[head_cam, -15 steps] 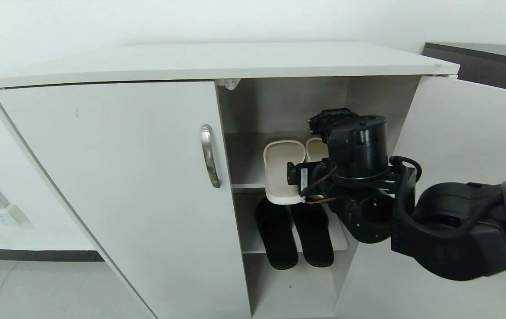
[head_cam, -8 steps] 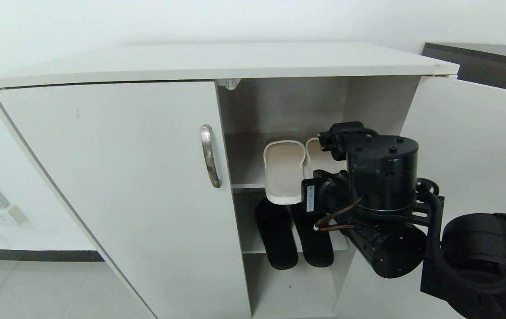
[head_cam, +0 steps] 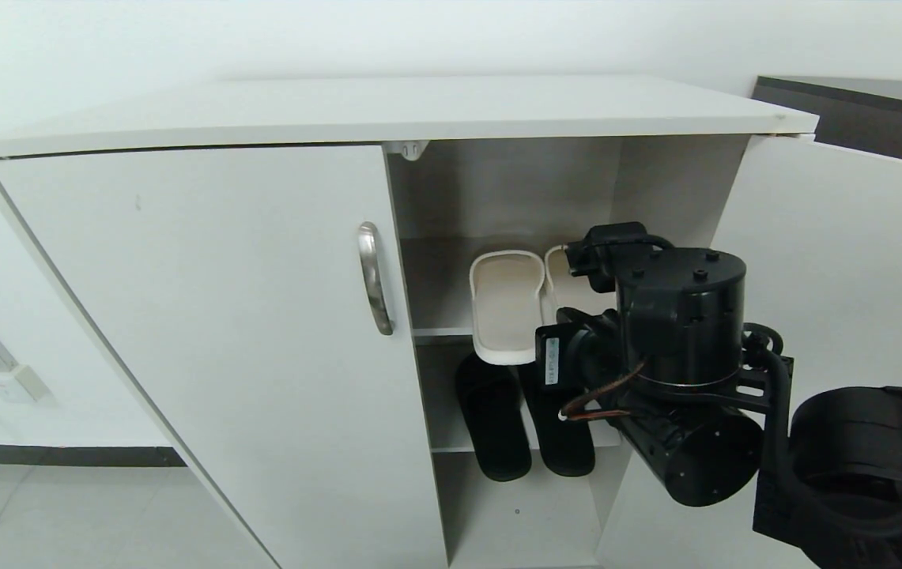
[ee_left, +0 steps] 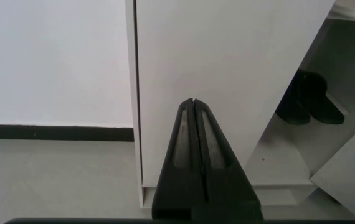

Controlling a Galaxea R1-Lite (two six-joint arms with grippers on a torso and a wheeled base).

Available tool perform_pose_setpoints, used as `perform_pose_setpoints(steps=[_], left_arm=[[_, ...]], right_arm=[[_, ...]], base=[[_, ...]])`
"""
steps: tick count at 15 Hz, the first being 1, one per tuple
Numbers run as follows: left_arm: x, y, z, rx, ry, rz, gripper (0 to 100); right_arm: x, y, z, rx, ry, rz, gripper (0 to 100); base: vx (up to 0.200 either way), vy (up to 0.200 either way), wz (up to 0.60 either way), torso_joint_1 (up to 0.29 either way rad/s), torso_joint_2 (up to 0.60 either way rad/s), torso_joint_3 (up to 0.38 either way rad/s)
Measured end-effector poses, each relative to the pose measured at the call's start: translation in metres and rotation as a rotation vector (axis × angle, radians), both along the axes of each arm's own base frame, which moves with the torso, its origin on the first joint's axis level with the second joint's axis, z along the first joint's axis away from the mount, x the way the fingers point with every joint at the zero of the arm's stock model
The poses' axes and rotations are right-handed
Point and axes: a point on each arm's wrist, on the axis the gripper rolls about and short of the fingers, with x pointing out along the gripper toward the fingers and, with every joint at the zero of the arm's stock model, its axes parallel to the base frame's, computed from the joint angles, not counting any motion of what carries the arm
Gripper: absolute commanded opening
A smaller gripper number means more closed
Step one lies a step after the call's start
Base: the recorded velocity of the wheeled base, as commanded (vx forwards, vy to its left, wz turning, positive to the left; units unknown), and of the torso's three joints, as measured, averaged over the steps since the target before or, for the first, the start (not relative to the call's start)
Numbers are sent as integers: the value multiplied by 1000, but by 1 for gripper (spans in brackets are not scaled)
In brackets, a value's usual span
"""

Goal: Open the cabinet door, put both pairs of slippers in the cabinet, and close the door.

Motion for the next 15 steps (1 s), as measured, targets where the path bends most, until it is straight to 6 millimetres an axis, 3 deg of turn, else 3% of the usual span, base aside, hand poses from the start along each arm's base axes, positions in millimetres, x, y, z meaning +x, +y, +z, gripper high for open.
perform_pose_setpoints(steps=[15], left_arm=[[0,0,0,-3,0,0,0]], right_arm=[[-3,-1,-10,-32,17,4,0]], base=[[-200,0,0,2,4,4]])
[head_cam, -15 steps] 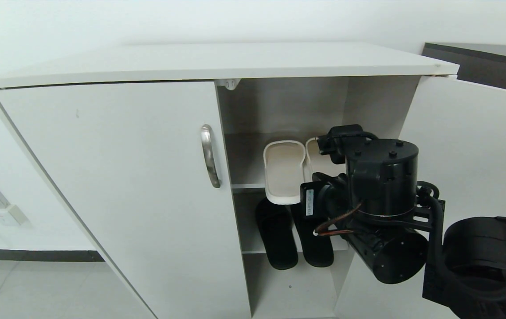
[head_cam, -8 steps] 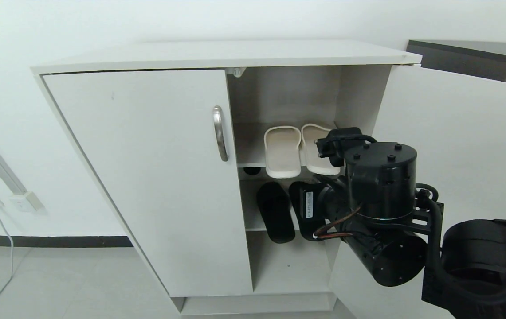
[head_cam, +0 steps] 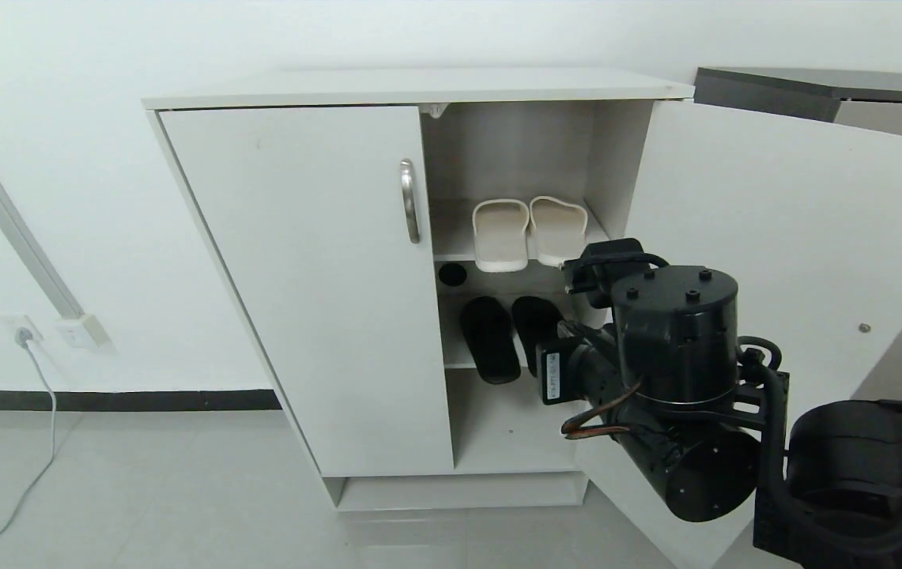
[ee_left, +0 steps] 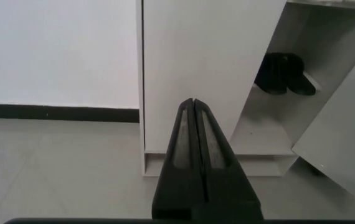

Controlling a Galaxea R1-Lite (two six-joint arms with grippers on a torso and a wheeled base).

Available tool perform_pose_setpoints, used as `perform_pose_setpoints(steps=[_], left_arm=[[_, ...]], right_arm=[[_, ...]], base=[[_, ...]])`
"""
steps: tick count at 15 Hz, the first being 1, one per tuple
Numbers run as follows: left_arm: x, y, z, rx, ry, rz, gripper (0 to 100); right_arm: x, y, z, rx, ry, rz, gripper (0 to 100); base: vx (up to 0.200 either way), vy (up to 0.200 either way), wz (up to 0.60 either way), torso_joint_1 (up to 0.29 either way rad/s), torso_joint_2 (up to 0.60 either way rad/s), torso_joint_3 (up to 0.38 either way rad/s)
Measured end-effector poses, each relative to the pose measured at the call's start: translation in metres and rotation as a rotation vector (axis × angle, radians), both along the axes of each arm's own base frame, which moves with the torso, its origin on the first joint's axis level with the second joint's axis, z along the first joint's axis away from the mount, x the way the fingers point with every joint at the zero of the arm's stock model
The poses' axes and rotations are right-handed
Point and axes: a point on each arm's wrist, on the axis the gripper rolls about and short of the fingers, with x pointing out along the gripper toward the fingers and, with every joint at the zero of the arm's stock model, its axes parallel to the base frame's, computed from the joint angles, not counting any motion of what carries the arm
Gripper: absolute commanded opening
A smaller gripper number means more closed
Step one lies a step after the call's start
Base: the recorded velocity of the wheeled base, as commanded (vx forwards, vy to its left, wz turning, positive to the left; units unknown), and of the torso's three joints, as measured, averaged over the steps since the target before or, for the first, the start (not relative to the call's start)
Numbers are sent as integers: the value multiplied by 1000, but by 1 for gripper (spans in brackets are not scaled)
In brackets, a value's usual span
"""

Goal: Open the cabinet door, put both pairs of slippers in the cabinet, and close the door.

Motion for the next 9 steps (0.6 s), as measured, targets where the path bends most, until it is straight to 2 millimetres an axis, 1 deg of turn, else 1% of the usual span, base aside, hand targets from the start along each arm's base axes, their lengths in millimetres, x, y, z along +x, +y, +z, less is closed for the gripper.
perform_pose_setpoints(steps=[2,9], left_arm=[[0,0,0,-1,0,0,0],[0,0,0,2,0,1,0]], right_arm=[[-1,-1,-4,-19,6,1,0],[2,-6,-15,-65,22,-8,0]], base=[[-200,0,0,7,2,5],[0,0,0,0,0,0]])
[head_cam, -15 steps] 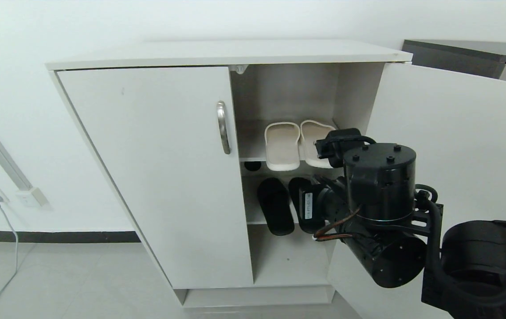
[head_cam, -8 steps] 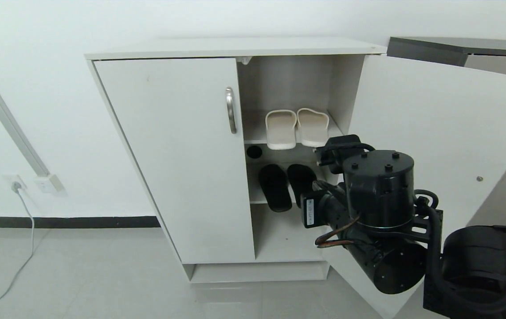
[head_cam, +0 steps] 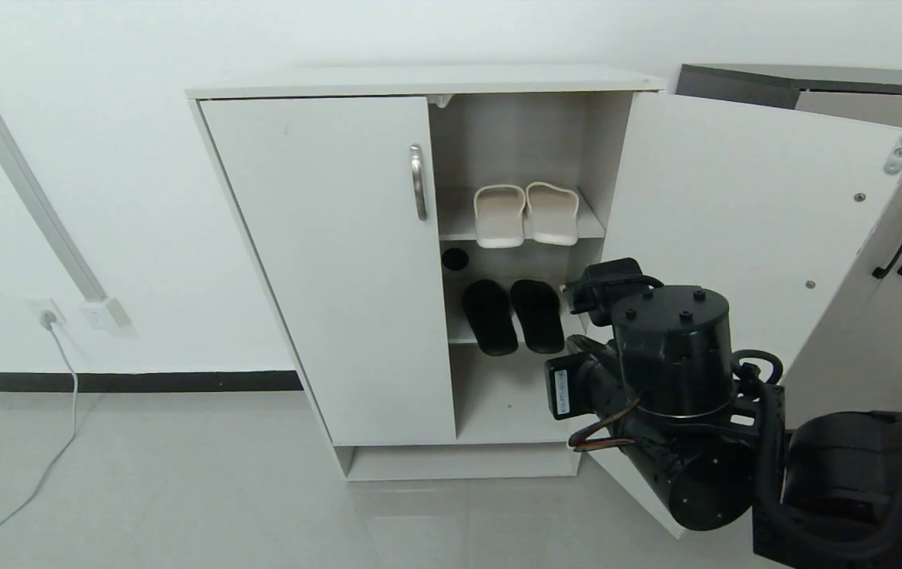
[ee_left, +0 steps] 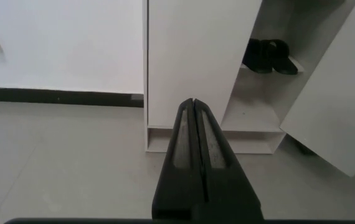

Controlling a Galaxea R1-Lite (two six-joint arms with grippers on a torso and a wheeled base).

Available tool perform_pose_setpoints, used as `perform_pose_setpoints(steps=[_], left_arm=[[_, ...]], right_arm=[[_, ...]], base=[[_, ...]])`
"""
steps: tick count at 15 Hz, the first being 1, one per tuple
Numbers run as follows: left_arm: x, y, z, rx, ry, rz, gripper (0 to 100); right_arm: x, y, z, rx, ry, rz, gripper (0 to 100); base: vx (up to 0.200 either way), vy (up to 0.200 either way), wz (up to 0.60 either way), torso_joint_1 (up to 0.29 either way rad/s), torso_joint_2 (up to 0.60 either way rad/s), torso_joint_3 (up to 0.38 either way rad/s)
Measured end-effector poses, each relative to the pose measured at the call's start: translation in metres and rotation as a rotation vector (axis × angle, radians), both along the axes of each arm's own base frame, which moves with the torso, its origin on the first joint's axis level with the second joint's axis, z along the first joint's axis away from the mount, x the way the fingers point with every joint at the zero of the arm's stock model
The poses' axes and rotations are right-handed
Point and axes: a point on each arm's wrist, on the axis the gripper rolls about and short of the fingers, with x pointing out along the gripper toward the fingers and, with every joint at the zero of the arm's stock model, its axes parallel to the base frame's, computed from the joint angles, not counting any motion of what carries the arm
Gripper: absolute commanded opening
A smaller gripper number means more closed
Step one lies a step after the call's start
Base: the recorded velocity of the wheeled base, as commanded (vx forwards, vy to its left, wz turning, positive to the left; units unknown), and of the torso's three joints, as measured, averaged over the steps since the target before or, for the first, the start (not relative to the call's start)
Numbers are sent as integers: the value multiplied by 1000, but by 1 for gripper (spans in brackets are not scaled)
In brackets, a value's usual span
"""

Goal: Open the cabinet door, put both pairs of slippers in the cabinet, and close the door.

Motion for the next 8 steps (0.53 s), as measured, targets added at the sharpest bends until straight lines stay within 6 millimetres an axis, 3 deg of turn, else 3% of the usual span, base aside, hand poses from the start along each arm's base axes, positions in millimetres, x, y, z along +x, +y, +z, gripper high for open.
perform_pose_setpoints(steps=[8], left_arm=[[0,0,0,1,0,-1,0]], right_arm=[[1,2,-6,-12,9,1,0]], base=[[0,0,0,0,0,0]])
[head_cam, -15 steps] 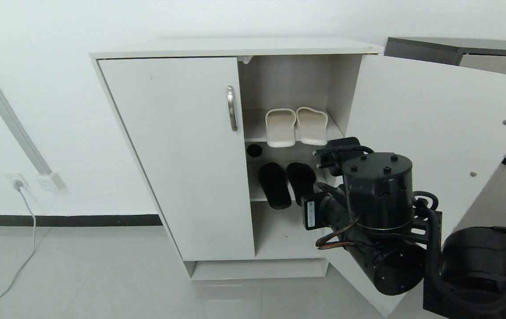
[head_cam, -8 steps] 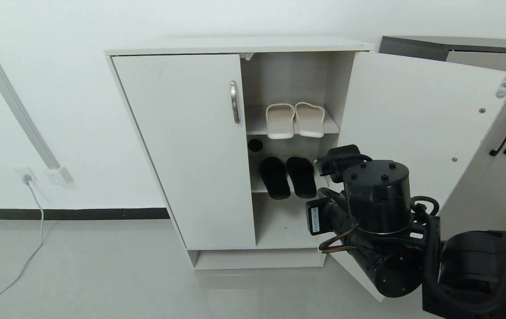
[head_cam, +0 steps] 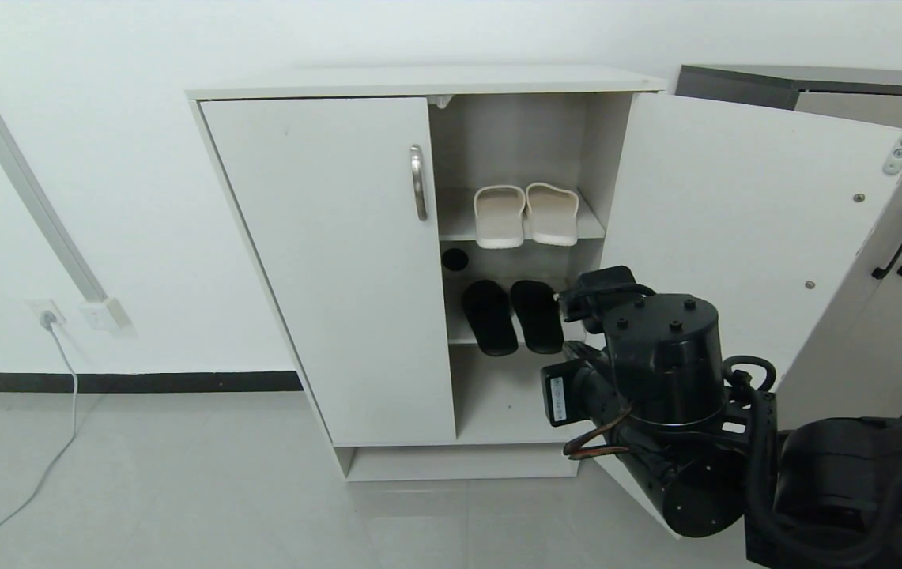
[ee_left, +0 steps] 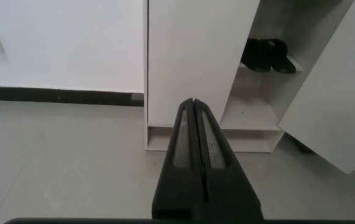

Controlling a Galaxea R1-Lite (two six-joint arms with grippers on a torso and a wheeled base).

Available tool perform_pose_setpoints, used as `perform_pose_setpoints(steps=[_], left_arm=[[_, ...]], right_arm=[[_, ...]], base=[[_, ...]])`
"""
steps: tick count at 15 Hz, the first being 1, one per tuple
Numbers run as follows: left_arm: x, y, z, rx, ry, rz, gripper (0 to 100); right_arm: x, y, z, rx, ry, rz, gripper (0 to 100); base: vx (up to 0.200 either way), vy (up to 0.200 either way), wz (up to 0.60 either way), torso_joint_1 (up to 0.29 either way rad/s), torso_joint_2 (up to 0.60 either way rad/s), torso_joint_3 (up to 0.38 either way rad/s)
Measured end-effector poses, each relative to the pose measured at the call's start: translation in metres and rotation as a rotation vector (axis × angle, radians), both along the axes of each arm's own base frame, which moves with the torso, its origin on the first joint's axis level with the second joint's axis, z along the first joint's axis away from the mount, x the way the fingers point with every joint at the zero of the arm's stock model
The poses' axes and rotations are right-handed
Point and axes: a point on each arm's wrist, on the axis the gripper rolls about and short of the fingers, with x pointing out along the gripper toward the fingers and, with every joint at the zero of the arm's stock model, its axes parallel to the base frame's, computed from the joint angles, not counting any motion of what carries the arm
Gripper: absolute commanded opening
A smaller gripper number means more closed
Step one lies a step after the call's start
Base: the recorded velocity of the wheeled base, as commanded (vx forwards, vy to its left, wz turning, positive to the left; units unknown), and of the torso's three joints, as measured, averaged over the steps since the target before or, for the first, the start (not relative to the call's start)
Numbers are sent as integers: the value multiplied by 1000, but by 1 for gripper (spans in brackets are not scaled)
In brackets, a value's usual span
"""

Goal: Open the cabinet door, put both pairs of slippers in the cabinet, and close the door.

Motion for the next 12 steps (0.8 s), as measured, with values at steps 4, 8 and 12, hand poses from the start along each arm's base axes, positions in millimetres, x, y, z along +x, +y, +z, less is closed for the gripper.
perform_pose_setpoints(steps=[4,8,12], left_arm=[[0,0,0,1,0,0,0],[0,0,0,1,3,0,0],[0,0,0,1,0,0,0]], right_arm=[[4,3,-7,-3,8,9,0],[8,5,-14,-10,17,13,0],[9,5,-15,-13,19,9,0]], base=[[0,0,0,0,0,0],[0,0,0,11,-178,-287],[0,0,0,54,-516,-367]])
